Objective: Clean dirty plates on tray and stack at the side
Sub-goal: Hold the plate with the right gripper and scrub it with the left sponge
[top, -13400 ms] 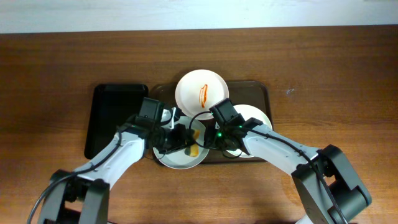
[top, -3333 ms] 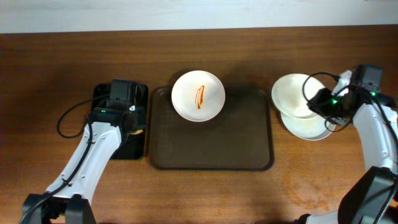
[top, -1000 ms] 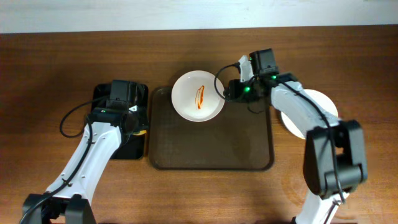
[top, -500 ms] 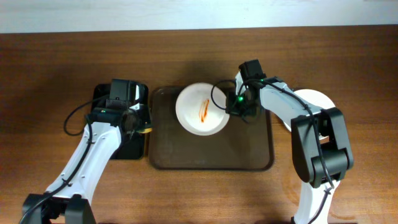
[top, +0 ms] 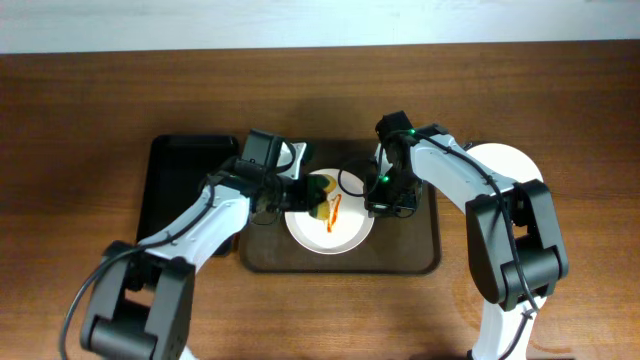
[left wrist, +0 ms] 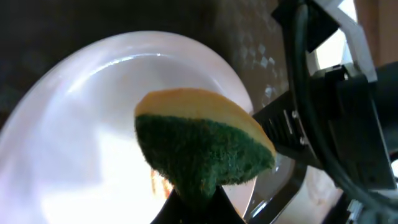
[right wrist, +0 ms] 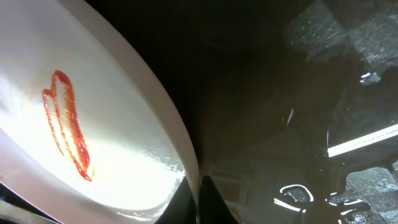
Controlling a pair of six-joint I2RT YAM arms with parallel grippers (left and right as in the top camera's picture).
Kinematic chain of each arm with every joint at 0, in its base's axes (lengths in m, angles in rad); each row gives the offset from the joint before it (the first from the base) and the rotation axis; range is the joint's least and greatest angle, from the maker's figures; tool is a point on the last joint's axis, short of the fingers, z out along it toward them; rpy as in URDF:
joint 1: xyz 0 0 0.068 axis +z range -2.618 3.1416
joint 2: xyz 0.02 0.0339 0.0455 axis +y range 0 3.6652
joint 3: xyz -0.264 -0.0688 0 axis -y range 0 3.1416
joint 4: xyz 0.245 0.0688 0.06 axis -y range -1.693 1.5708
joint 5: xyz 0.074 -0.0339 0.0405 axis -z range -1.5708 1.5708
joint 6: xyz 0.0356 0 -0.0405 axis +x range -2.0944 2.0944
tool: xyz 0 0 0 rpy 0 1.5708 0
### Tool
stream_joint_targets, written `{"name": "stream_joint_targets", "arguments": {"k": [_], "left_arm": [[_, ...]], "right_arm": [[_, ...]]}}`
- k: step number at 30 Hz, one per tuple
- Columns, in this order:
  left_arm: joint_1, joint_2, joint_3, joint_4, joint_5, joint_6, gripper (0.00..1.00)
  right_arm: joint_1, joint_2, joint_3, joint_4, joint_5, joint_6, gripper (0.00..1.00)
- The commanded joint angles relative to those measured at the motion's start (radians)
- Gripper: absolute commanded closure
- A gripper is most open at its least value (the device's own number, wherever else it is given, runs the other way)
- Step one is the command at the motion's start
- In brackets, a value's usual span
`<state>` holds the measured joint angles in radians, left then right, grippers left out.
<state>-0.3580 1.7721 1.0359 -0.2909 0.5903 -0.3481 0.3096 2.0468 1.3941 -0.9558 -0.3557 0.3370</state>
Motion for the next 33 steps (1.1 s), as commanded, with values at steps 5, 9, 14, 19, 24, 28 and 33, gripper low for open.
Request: {"name": "stream_joint_targets", "arguments": {"k": [5,9,14,19,24,28,33], "left_arm": [[-0.009,0.115,-0.001,0.124,0.201,-0.067,1.00],[-0.048,0.145,-0.001,0.172,0.199,-0.092,1.00],[-0.072,0.210,-0.001,0.205,0.117,-0.138,1.00],[-0.055,0.215,-0.001,0.189,-0.136,-0.136,1.00],[-0.022,0.156,0.001,-0.168,-0.132,-0.085,1.00],[-0.016,0.023,0.001,-0.106,-0.257,-0.016,1.00],[-0.093,0.054,0.000,0.130,-0.273,-0.060,1.00]], "right_arm": [[0.004,-0.036,0.000,-0.002,0.021,-0.007,0.96],[0.004,-0.036,0.000,-0.002,0.021,-0.008,0.96],[0.004,-0.036,0.000,-0.006,0.020,-0.008,0.96],[0.004,-0.036,0.000,-0.010,0.020,-0.007,0.96],[0.004,-0.036,0.000,-0.010,0.021,-0.008,0.96],[0.004,-0.036,0.000,-0.010,0.021,-0.008,0.96],[0.004,-0.036,0.000,-0.010,0.020,-0.007,0.96]]}}
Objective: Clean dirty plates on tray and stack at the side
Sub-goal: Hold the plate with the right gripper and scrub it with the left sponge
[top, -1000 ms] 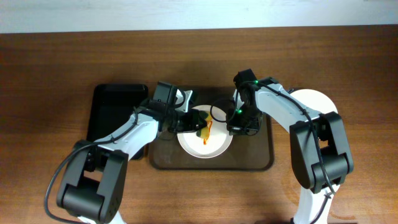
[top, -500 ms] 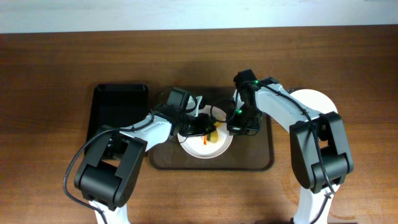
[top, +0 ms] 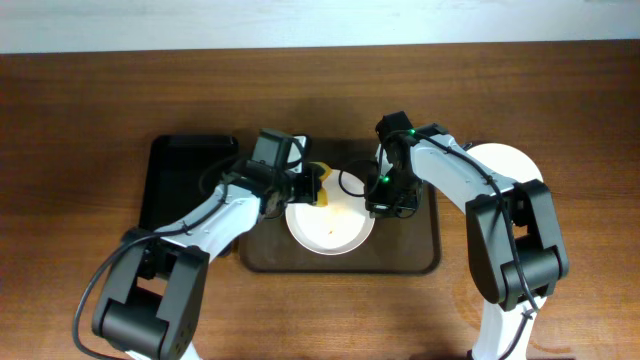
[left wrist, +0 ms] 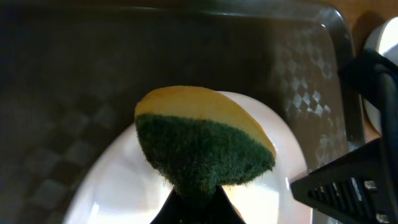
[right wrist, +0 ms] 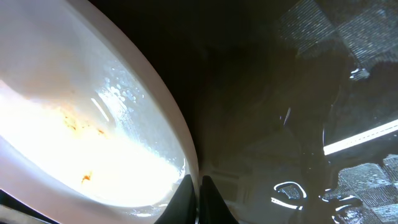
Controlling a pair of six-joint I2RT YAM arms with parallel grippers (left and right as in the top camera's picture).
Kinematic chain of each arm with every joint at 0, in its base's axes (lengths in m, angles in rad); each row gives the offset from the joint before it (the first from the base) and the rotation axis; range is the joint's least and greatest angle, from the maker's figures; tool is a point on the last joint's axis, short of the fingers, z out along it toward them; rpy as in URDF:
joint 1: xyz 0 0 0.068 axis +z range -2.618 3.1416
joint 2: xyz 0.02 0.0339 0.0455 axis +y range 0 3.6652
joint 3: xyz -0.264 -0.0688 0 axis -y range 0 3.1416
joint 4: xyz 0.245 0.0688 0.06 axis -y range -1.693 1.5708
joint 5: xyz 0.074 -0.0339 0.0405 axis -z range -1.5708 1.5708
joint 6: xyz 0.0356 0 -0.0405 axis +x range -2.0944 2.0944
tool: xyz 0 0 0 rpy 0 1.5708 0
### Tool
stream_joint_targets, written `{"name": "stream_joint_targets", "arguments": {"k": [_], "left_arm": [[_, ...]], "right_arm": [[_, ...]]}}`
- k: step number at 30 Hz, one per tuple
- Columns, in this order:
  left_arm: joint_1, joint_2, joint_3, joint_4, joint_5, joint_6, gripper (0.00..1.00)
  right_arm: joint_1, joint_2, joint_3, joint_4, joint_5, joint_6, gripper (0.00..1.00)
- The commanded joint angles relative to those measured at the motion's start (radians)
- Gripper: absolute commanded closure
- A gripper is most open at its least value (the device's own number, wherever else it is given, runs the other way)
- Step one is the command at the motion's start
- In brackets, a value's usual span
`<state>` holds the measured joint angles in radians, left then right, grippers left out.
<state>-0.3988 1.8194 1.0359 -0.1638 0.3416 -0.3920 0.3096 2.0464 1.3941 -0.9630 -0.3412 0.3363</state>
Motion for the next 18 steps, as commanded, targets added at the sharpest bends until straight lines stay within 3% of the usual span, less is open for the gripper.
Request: {"name": "stream_joint_targets", "arguments": {"k": [1,7,15,18], "left_arm": [[-0.069,0.014,0.000,-0.007,-0.024,-0.024,1.00],[-0.163,0.081,-0.001,-0.031,-0.028,-0.113,1.00],[0.001,0.094,-0.001,-0.050,-0.071,-0.107,1.00],[0.022,0.057,-0.001,-0.150,-0.015,-0.017,1.00]], "right_arm": [[0.004,-0.035,0.000,-0.002,0.006,-0.007,0.96],[0.004,-0.035,0.000,-0.002,0.006,-0.007,0.96],[0.004,-0.035,0.000,-0.003,0.006,-0.007,0.96],[0.004,-0.035,0.000,-0.010,0.032,-0.006,0.96]]}}
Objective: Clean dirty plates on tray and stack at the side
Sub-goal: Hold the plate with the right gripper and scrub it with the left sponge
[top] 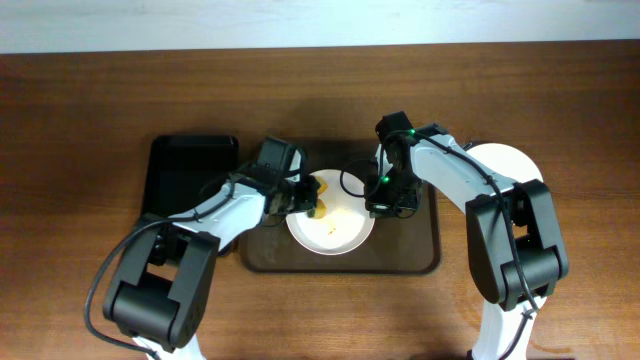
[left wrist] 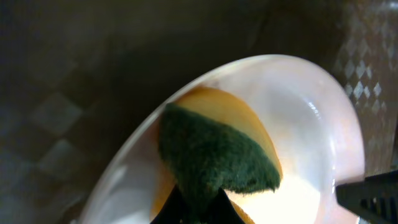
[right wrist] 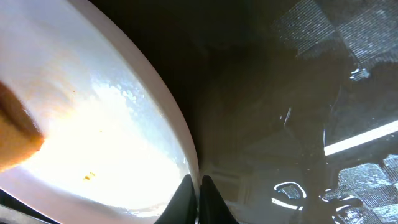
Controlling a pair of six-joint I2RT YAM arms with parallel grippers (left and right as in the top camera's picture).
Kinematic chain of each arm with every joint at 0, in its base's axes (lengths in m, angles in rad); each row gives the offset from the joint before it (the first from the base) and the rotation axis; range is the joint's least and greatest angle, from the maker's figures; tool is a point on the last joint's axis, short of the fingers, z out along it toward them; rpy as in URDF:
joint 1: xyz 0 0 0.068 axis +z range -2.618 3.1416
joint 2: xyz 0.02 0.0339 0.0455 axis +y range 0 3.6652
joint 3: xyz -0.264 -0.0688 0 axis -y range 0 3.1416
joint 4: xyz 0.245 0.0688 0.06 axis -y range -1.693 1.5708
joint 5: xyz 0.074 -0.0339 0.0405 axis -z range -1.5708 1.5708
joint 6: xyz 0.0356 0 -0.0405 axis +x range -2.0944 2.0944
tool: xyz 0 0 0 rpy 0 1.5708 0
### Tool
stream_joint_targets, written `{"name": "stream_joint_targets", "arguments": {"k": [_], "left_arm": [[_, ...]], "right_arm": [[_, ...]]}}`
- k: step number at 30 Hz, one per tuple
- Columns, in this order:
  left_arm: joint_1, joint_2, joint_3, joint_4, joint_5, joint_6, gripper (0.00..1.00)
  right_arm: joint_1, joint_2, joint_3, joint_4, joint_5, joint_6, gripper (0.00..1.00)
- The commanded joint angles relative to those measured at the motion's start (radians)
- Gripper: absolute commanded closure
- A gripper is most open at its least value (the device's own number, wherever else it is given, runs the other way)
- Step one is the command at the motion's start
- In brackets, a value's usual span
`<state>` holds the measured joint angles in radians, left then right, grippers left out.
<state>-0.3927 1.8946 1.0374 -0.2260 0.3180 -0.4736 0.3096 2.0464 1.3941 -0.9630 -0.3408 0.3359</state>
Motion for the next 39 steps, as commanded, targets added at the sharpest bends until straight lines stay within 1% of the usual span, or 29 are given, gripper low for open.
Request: {"name": "stream_joint_targets", "arguments": {"k": [1,2,3,4,6,7,9,11,13,16,17,18,21,24,27,29,30,31,33,35,38,39], "left_arm": [[0.015,-0.055,-0.002,-0.195,0.022,0.081,1.00],[0.015,-0.098,-0.002,-0.285,0.061,0.135,1.00],[0.015,-0.128,-0.002,-0.320,0.060,0.164,1.00],[0.016,-0.174,-0.002,-0.341,0.063,0.181,1.00],[0.016,-0.226,-0.002,-0.314,0.093,0.178,1.00],[0.015,-0.243,-0.002,-0.284,0.106,0.143,1.00],[0.013,-0.231,-0.005,-0.261,0.105,-0.006,1.00],[-0.007,-0.200,-0.010,-0.223,0.106,-0.111,1.00],[-0.042,-0.157,-0.010,-0.174,0.113,-0.174,1.00],[-0.084,-0.102,-0.010,-0.137,0.113,-0.311,1.00],[-0.090,-0.092,-0.010,-0.127,0.112,-0.327,1.00],[-0.103,-0.066,-0.010,-0.108,0.111,-0.381,1.00],[-0.139,-0.019,-0.010,-0.035,0.114,-0.414,1.00],[-0.167,0.008,-0.010,-0.030,0.111,-0.454,1.00],[-0.183,0.033,-0.010,-0.021,0.090,-0.444,1.00],[-0.175,0.034,-0.010,-0.101,-0.024,-0.388,1.00],[-0.161,0.034,-0.010,-0.130,-0.056,-0.354,1.00],[-0.130,0.029,-0.010,-0.144,-0.062,-0.290,1.00],[-0.058,-0.005,-0.010,-0.174,-0.100,-0.216,1.00],[-0.013,-0.049,-0.010,-0.207,-0.144,-0.159,1.00],[-0.005,-0.132,-0.008,-0.208,-0.134,-0.018,1.00],[-0.005,-0.188,-0.008,-0.230,-0.128,0.006,1.00]], "right_arm": [[0.003,-0.035,0.000,-0.022,0.073,-0.004,0.96],[0.003,-0.035,0.000,-0.020,0.118,0.014,0.96],[0.003,-0.035,0.000,-0.013,0.129,0.013,0.96],[0.003,-0.035,0.000,-0.009,0.130,0.013,0.96],[0.004,-0.035,0.000,-0.010,0.129,0.013,0.96],[0.004,-0.035,0.000,-0.010,0.129,0.013,0.96],[0.004,-0.035,0.000,-0.010,0.129,0.013,0.96],[0.004,-0.035,0.000,-0.010,0.129,0.013,0.96],[0.004,-0.035,0.000,-0.010,0.128,0.013,0.96],[0.004,-0.035,0.000,-0.010,0.125,0.014,0.96],[0.004,-0.035,0.000,-0.010,0.125,0.014,0.96],[0.004,-0.035,0.000,-0.010,0.125,0.014,0.96],[0.004,-0.035,0.000,-0.010,0.125,0.013,0.96],[0.004,-0.035,0.000,-0.010,0.125,0.013,0.96],[0.004,-0.035,0.000,-0.013,0.125,0.013,0.96],[0.004,-0.035,0.000,-0.014,0.125,0.013,0.96],[0.004,-0.035,0.000,-0.014,0.125,0.013,0.96],[0.004,-0.035,0.000,-0.014,0.125,0.013,0.96],[0.004,-0.035,0.000,-0.018,0.125,0.013,0.96],[0.004,-0.035,0.000,-0.021,0.126,0.013,0.96],[0.004,-0.035,0.000,-0.017,0.126,0.013,0.96],[0.003,-0.036,0.000,-0.004,0.125,0.013,0.96]]}}
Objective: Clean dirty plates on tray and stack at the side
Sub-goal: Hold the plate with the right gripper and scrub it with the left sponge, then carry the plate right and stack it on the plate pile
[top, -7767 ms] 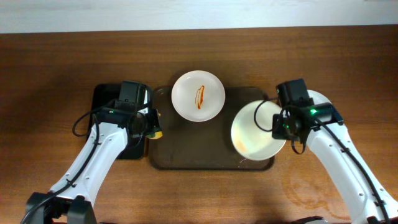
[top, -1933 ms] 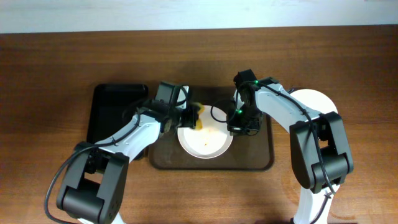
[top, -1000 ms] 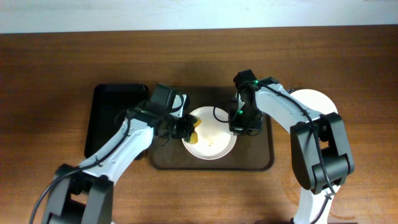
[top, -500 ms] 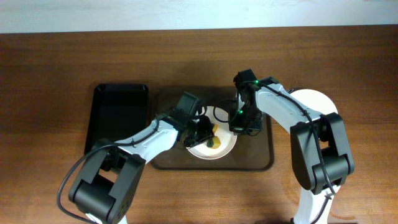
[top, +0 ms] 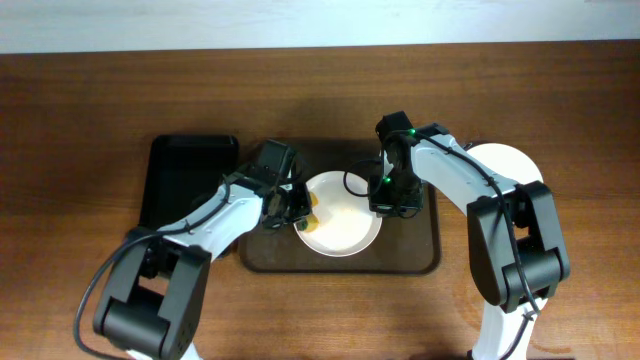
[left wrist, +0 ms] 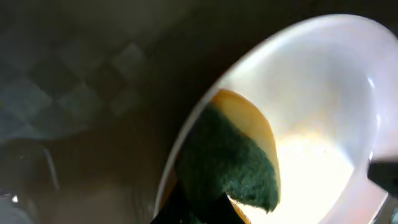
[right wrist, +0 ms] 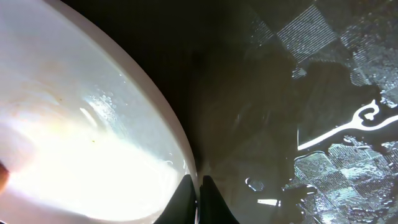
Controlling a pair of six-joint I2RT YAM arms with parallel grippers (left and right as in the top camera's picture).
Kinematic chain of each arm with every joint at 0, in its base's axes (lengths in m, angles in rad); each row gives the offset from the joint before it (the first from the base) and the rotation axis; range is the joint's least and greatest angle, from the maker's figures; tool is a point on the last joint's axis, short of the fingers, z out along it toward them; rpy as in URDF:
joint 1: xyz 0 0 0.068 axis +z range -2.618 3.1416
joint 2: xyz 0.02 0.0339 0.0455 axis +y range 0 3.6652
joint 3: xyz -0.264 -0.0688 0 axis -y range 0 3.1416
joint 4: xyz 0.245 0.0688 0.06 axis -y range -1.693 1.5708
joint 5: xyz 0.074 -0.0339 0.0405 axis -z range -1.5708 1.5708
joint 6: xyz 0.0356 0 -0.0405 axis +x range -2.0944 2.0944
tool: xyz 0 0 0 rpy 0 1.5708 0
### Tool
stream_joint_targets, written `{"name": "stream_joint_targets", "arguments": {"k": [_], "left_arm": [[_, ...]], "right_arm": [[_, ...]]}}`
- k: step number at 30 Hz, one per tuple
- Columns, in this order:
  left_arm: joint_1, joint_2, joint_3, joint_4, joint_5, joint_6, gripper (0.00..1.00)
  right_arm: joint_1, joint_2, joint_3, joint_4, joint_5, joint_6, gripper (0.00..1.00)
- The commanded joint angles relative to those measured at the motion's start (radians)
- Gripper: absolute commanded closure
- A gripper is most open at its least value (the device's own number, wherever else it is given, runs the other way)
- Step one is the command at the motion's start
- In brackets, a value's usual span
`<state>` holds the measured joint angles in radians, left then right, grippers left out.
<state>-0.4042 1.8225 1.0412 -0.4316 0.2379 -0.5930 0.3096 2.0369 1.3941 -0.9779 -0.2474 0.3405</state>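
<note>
A white plate (top: pixel 345 222) lies on the dark brown tray (top: pixel 425 255), faintly smeared in the middle. My left gripper (top: pixel 297 212) is shut on a yellow and green sponge (left wrist: pixel 239 155), which presses on the plate's left rim (left wrist: pixel 205 118). At the plate's right edge my right gripper (top: pixel 388 203) is shut on the rim (right wrist: pixel 180 149), a finger either side. Another white plate (top: pixel 505 165) sits on the wood at the right, partly hidden by the right arm.
A black tray (top: pixel 180 185) lies left of the brown one, under the left arm. The table's wooden top (top: pixel 80 110) runs all around, with a pale wall along the far edge.
The sponge went from the plate's upper left to its left rim. The plate lies slightly further right and nearer on the tray. My right gripper still holds the rim.
At first the plate bore red and orange sauce streaks, with the sponge over its left part and my right gripper on the rim. Then the streaks were gone, leaving faint specks. The sponge then lay on the upper left, and now on the left rim.
</note>
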Motion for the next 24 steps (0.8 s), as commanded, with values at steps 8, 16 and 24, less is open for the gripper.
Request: {"name": "stream_joint_targets", "arguments": {"k": [8,16,24], "left_arm": [[0.159,-0.325,-0.012,-0.199,-0.130,0.213,1.00],[0.414,-0.275,-0.012,-0.205,-0.183,0.467,1.00],[0.448,-0.048,-0.012,-0.058,-0.351,0.564,1.00]], "right_arm": [[0.005,-0.283,0.002,0.075,0.228,-0.057,0.96],[0.113,-0.476,0.001,-0.025,0.735,-0.102,0.96],[0.409,-0.476,0.001,0.010,1.137,-0.043,0.96]]}}
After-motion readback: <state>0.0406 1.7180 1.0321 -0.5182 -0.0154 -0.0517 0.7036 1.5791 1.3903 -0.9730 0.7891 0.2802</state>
